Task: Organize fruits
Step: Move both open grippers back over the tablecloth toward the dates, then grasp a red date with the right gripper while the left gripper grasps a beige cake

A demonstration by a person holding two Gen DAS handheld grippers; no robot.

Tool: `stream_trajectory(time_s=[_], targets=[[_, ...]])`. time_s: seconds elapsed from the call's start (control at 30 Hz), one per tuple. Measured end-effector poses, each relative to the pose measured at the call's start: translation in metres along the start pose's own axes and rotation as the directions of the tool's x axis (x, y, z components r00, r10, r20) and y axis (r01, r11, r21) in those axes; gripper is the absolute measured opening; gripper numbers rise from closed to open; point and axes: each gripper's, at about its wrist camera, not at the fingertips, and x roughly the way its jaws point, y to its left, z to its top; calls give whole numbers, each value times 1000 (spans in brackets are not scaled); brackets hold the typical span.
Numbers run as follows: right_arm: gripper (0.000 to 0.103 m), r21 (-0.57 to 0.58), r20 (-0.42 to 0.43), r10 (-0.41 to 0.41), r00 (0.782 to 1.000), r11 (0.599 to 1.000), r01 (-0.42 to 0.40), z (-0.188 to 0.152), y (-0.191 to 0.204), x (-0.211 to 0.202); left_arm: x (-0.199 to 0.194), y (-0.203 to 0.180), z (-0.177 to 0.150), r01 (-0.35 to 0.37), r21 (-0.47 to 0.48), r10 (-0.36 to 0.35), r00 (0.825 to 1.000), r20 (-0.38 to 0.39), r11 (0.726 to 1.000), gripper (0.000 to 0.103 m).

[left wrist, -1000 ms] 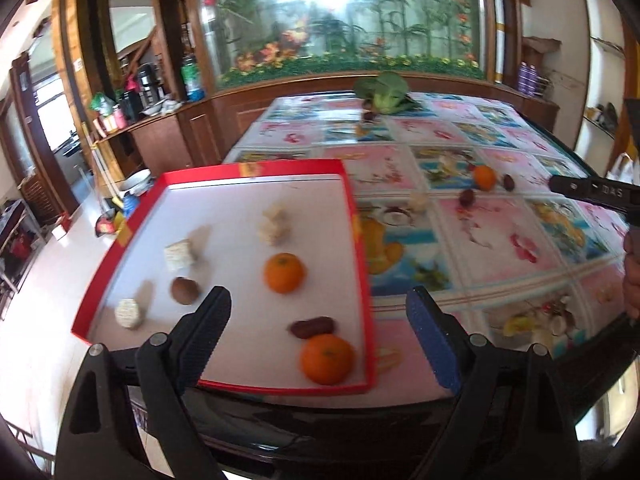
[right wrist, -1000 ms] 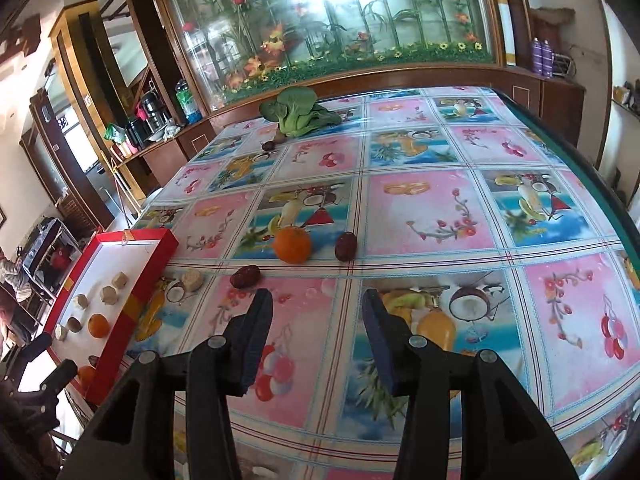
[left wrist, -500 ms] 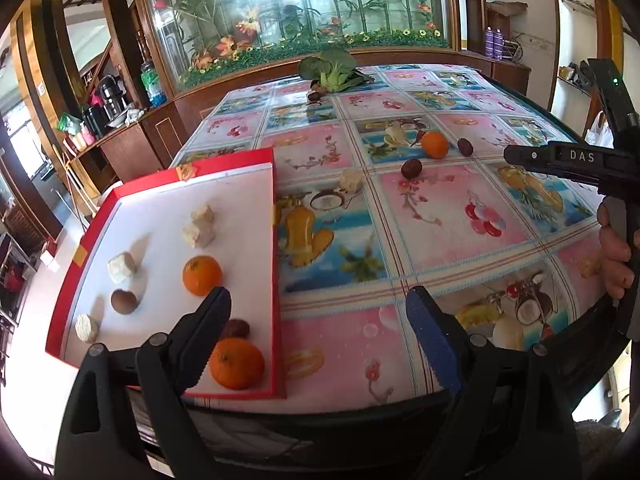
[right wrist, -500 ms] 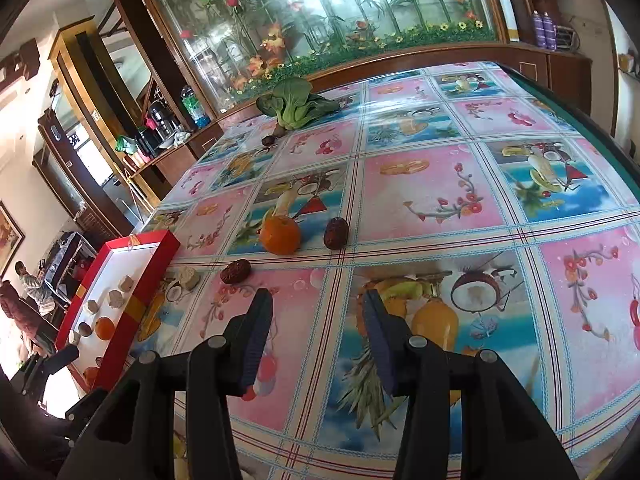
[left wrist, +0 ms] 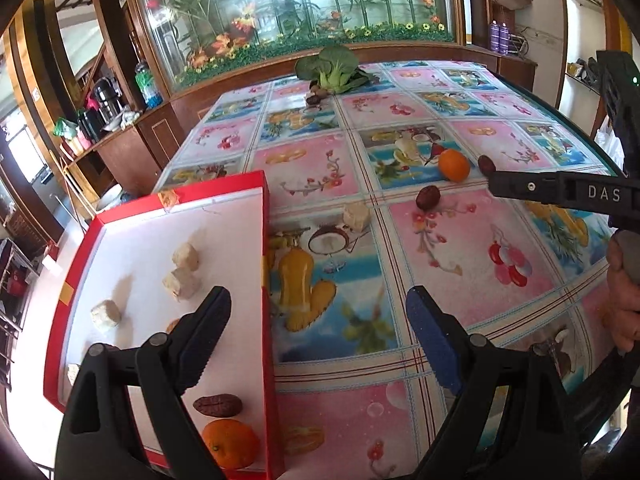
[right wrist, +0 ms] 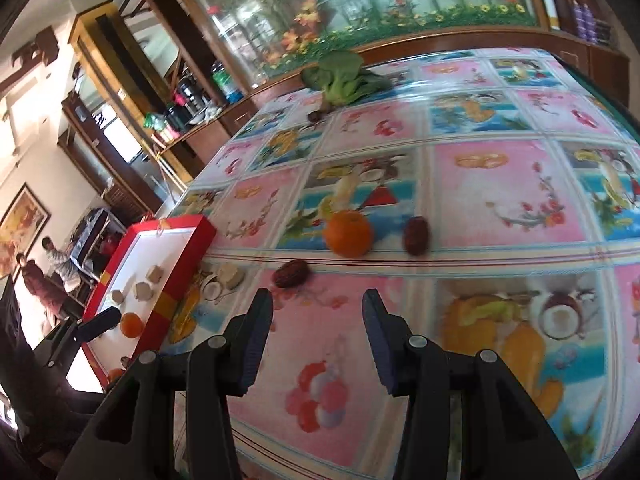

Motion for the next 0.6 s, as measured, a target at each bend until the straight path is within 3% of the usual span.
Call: stream_trajectory(time_s=[0.23,0.4,0.5,0.6], targets=[[45,-76,-49,-38,998,997,34,11,35,38,-3,13,5,-18,-22,18,1000,25,1000,89],[37,-109,-109,-137,985,986,125,12,43,63,-1,18,9,-31,-18,32,999,32,999,89],[27,-144,-88,-186,979,974,172,11,46,66,1,19,11,-26,-22,26,999,32,999,89],[26,-158,-83,-190,978,972,175,8,44,65,5,17,15,-23,-14,24,999,25,1000,89]])
